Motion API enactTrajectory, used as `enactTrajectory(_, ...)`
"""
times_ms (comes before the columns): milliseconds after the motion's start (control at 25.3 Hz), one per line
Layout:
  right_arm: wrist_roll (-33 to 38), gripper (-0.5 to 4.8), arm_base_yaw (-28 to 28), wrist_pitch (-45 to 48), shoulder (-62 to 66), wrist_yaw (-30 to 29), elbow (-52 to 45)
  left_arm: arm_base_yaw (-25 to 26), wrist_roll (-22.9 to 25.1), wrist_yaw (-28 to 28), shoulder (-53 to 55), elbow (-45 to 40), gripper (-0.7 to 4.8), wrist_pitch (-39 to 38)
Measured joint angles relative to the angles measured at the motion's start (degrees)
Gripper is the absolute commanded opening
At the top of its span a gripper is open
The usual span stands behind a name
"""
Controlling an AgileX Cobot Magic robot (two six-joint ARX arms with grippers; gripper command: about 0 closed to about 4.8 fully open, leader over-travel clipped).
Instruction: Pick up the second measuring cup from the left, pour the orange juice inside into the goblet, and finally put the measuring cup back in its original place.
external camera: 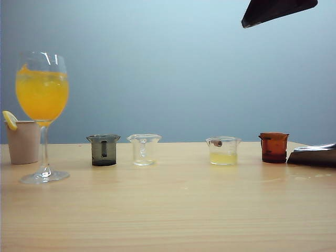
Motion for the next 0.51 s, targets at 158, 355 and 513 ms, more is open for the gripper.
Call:
enactTrajectory(158, 0.0, -0.05, 0.0, 0.0, 0.02, 0.02, 0.0, 2.49, 0.0, -0.11, 0.0, -3.78, -0.05, 0.46)
enactTrajectory(355, 0.0, -0.05, 0.0, 0.0, 0.07, 0.02, 0.0, 2.49, 0.37, -0.09, -0.02, -5.44, -0.05, 0.48)
enactTrajectory(513, 0.0, -0.05, -0.02, 0.0, 0.07, 0.02, 0.0, 2.49, 2.03, 0.0, -0.02, -5.35, -0.02, 0.87)
